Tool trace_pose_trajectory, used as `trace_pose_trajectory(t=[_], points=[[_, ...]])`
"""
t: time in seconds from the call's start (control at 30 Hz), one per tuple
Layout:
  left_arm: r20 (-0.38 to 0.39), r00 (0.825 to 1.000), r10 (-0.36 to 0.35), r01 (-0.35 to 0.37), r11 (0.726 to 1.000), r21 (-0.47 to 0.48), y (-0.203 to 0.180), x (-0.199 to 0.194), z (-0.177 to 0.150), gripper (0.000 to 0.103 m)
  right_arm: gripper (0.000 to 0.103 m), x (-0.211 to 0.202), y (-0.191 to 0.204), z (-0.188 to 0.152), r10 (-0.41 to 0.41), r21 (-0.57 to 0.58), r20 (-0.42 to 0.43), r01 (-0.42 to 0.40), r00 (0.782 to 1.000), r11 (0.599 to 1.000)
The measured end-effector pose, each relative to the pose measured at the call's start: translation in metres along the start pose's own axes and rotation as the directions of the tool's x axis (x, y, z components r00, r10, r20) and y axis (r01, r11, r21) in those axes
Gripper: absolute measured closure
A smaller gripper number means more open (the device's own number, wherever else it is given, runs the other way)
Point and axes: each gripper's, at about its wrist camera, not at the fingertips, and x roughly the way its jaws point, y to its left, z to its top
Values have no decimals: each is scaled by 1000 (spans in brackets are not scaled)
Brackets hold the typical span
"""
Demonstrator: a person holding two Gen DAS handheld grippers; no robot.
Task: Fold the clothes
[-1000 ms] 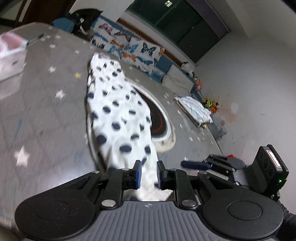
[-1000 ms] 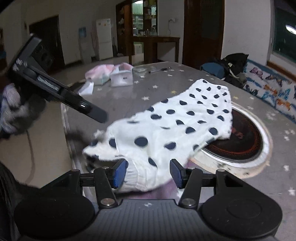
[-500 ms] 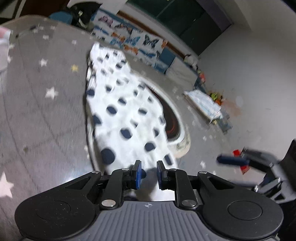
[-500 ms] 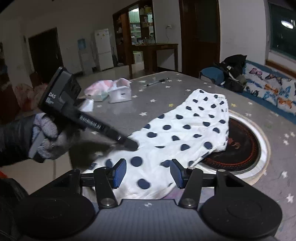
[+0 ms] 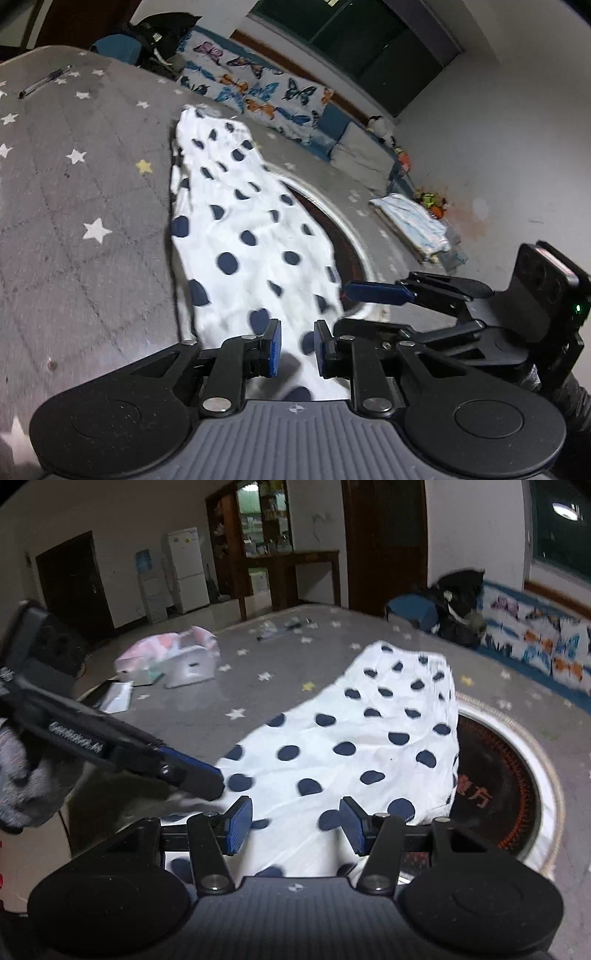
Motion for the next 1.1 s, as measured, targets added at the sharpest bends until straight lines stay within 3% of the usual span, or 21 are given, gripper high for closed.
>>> trace_pose_trajectory(t=[0.23, 0.43, 0.77, 1.1], points=[[-25, 999, 24, -25, 999, -33, 17, 14, 10, 82, 50, 33, -25, -1, 13, 20, -96, -11, 995, 1000], [-10, 1000, 26, -27, 998, -50, 24, 23, 29, 79, 50, 42, -49, 41, -11, -21, -59, 10, 998, 1000], [8, 999, 48, -47, 997, -69, 36, 46, 66, 77, 49, 119, -130, 122, -118, 33, -4, 118, 993, 992], [34, 992, 122, -119, 991, -67, 54, 72, 95, 79, 49, 181, -178, 146, -155, 99, -29, 157, 988, 983]])
